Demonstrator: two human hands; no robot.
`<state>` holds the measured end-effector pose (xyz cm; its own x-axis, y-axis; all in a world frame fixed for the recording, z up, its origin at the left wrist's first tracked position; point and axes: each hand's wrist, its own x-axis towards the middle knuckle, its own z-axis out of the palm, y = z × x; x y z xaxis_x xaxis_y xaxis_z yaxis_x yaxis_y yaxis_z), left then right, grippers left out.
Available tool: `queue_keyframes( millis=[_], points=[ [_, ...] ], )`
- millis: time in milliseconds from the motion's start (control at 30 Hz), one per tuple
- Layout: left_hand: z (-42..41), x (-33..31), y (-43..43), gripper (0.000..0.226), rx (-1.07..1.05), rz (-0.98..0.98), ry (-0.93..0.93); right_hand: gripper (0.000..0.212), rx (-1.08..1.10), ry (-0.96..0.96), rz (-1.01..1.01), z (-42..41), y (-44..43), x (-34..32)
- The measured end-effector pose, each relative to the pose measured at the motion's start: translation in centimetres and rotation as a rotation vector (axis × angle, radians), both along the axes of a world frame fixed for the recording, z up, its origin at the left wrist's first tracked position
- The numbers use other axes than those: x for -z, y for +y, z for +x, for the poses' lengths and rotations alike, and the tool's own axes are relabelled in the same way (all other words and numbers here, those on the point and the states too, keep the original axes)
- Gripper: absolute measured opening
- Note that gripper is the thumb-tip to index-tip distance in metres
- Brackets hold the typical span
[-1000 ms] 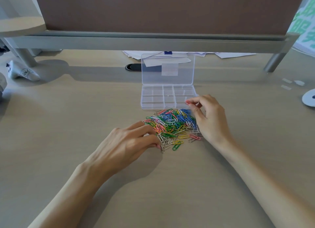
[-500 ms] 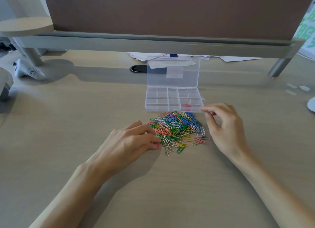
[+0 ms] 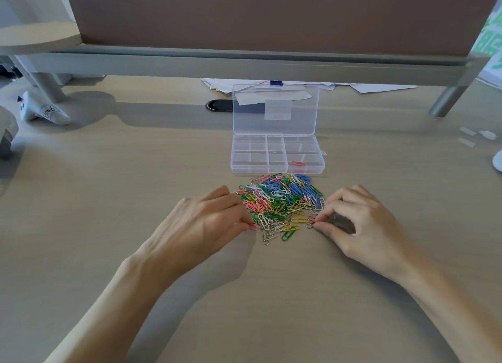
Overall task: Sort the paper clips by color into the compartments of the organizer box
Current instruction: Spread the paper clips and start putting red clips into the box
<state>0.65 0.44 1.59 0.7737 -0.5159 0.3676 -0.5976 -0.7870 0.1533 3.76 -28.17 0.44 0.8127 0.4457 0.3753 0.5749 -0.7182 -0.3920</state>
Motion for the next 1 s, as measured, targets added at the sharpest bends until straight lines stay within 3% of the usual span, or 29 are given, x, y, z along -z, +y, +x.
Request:
queue_keyframes(
  millis=[233, 367, 600, 833, 1000],
  points=[
    [-0.2, 0.2, -0.3, 0.009, -0.052, -0.085, 0.054, 0.004, -0.052, -0.072, -0.06, -0.3, 0.4, -0.4],
    [-0.6, 0.3, -0.8, 0.007, -0.061, -0.175, 0.048, 0.018, -0.071, -0.186, -0.088, -0.4, 0.8, -0.6],
    [-0.6, 0.6, -2.8, 0.007, -0.078, -0.434, 0.081, 0.016, -0.133, 0.085, 0.26, -2.3, 4.4, -0.6],
    [-0.6, 0.7, -3.5, 0.007, -0.06, -0.554, 0.1, 0.024, -0.139, 0.012, 0.228, -2.2, 5.6, 0.1],
    [-0.5, 1.0, -2.8, 0.028, -0.071, -0.576, 0.181, 0.016, -0.081, 0.001, 0.225, -2.0, 5.1, 0.6]
  ],
)
